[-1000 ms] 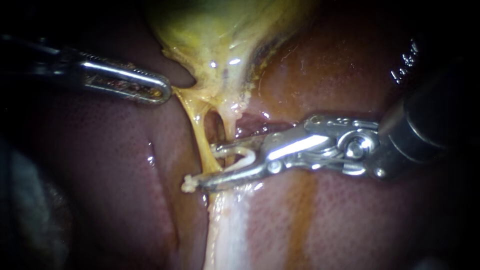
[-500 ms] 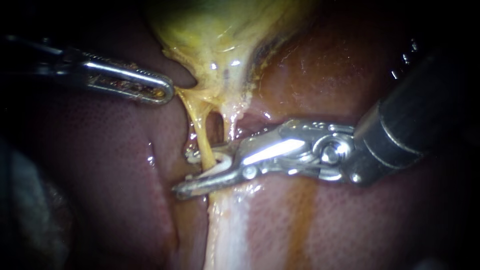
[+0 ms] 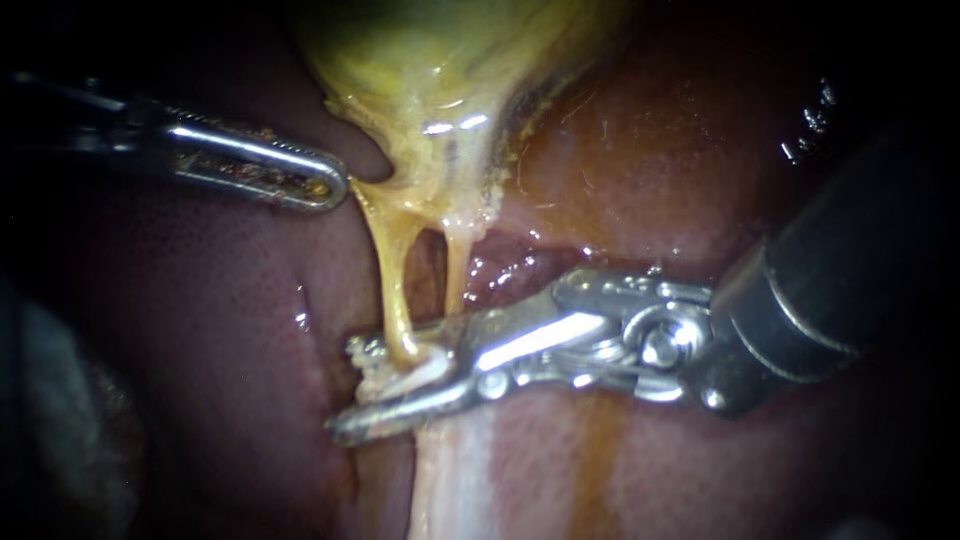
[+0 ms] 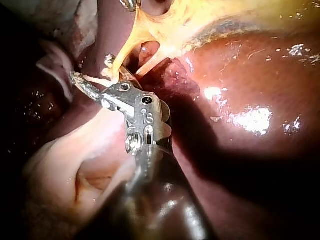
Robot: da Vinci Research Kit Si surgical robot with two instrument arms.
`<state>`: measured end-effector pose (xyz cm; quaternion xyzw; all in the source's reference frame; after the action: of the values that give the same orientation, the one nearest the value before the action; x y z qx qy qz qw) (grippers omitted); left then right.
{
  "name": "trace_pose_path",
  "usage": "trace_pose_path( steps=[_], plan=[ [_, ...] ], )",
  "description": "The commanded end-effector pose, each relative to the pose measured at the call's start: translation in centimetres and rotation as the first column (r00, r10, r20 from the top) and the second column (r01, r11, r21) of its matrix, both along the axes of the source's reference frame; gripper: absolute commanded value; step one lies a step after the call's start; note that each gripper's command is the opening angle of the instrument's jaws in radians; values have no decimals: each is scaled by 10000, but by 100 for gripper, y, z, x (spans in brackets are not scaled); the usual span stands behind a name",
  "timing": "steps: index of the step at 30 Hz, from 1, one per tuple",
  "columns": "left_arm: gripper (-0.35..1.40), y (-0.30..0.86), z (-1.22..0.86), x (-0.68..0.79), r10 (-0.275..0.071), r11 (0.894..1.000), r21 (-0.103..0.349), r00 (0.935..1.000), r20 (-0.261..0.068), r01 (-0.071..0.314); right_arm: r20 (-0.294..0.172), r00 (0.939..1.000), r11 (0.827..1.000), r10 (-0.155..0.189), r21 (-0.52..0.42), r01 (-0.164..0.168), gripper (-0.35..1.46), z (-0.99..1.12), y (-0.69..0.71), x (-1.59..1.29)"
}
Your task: Clipping second clip left tube
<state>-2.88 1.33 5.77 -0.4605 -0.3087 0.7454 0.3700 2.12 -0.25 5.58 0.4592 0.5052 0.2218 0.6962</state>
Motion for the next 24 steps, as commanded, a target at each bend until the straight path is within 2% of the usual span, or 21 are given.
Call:
trace_pose_path(
  steps=[1,8,17,24],
  plan=[
    [-35,0,0,0,3,10000,-3,10000,3,-3,-48,10000,10000,-68,13,68,45,-3,0,0],
    [-35,0,0,0,3,10000,-6,10000,2,-3,-103,9998,9998,-174,45,174,40,-6,3,-1],
    [-35,0,0,0,3,10000,-6,10000,2,-3,65,9997,9993,-234,297,232,7,-13,12,-9],
    [-35,0,0,0,5,10000,-5,10000,3,-5,83,9996,9992,-254,299,251,-16,-15,13,-11]
  ],
)
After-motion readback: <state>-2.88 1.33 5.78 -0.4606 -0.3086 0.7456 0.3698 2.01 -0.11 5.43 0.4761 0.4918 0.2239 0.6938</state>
